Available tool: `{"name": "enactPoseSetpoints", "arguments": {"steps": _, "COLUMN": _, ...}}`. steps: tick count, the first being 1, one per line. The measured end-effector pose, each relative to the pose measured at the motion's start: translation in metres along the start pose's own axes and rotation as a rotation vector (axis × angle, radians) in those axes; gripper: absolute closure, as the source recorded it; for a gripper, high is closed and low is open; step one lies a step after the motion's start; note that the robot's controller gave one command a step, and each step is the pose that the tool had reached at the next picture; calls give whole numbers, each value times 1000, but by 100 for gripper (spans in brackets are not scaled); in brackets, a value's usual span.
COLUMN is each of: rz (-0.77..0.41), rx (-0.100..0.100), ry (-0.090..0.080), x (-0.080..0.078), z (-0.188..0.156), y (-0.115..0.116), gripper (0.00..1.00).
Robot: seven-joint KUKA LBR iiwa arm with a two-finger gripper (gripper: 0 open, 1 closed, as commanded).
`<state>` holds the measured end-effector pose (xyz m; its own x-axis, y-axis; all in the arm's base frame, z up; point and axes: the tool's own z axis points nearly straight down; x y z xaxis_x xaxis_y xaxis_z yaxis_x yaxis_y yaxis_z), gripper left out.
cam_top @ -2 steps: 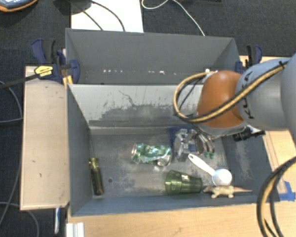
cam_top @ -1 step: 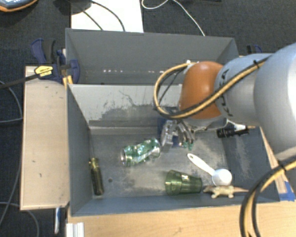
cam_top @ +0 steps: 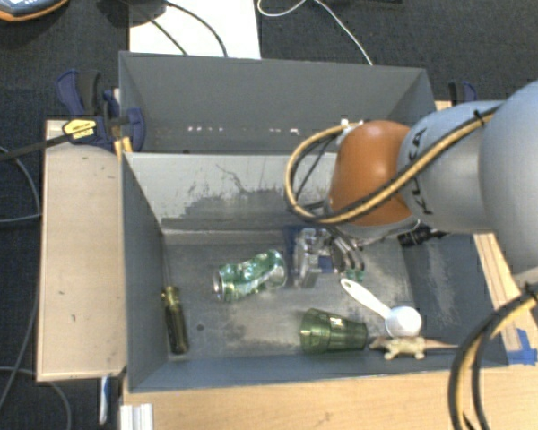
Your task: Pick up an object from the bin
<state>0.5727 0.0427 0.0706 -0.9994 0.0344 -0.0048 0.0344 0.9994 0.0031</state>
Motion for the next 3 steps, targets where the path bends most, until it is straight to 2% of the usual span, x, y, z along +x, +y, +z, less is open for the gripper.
{"name": "enactPoseSetpoints", "arguments": {"steps": 2, "rz": 0, "rx": 0, "ry": 0, "x": 0, "z": 0, "y": 0, "gripper": 100}}
{"name": "enactPoseSetpoints", "arguments": {"steps": 3, "rz": -196, "rx": -1, "ry": -1, "x": 70, "z": 0, "y": -3, "gripper": 100}}
